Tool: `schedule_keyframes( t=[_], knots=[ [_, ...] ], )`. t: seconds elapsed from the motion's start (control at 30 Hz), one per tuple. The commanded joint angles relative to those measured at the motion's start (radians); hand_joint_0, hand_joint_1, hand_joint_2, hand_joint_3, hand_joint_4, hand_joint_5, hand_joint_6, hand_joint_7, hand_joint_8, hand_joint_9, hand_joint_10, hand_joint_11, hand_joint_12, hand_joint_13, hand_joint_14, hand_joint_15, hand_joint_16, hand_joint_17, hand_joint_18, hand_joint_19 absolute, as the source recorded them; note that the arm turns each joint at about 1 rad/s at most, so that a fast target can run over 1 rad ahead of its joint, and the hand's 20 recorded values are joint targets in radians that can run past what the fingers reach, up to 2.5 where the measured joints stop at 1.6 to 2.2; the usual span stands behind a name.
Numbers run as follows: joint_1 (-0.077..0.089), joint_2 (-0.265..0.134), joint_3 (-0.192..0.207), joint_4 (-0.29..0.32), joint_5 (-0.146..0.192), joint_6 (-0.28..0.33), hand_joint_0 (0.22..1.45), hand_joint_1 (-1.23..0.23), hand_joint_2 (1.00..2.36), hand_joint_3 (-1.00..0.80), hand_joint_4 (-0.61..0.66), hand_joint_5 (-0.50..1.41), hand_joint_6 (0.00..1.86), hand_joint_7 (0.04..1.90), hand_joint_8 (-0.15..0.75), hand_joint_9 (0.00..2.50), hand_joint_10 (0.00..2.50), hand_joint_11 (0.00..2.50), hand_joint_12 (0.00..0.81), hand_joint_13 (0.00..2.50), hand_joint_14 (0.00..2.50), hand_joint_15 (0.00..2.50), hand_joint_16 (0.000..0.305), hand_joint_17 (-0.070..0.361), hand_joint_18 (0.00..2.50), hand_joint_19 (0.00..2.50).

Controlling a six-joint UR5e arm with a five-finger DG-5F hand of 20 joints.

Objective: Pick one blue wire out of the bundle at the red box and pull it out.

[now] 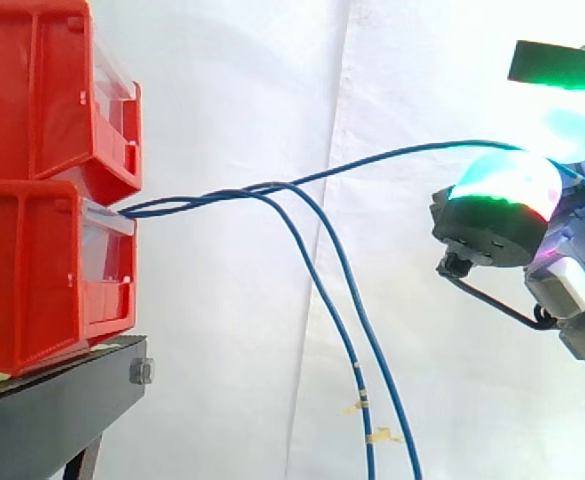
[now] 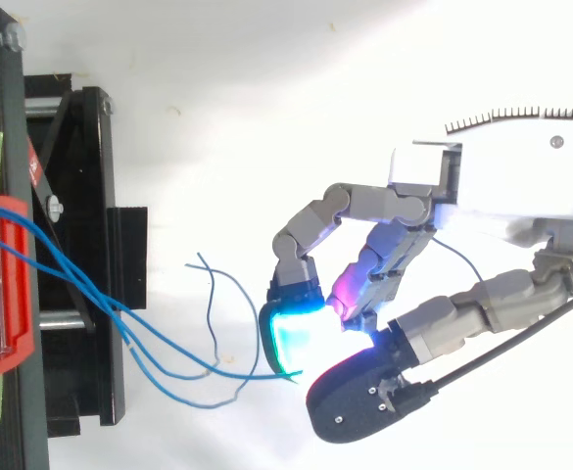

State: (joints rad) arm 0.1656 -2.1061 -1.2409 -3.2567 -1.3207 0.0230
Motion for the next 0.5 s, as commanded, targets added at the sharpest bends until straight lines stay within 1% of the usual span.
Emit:
schedule_keyframes(
  t=[0.0, 0.47],
  knots=[
    [0.0, 0.0, 0.001, 0.0, 0.0, 0.0, 0.76, -0.85, 1.01, -0.06, -0.26, -0.14, 0.98, 1.25, 0.278, 1.0, 0.01, 0.52, 0.386, 0.95, 0.02, 0.6, 0.044, 0.098, 0.8, 0.54],
    [0.0, 0.0, 0.0, 0.0, 0.003, 0.0, 0.76, -0.85, 1.01, -0.06, -0.26, -0.14, 0.98, 1.26, 0.273, 1.03, 0.01, 0.54, 0.386, 0.96, 0.02, 0.61, 0.044, 0.099, 0.82, 0.55]
  ],
)
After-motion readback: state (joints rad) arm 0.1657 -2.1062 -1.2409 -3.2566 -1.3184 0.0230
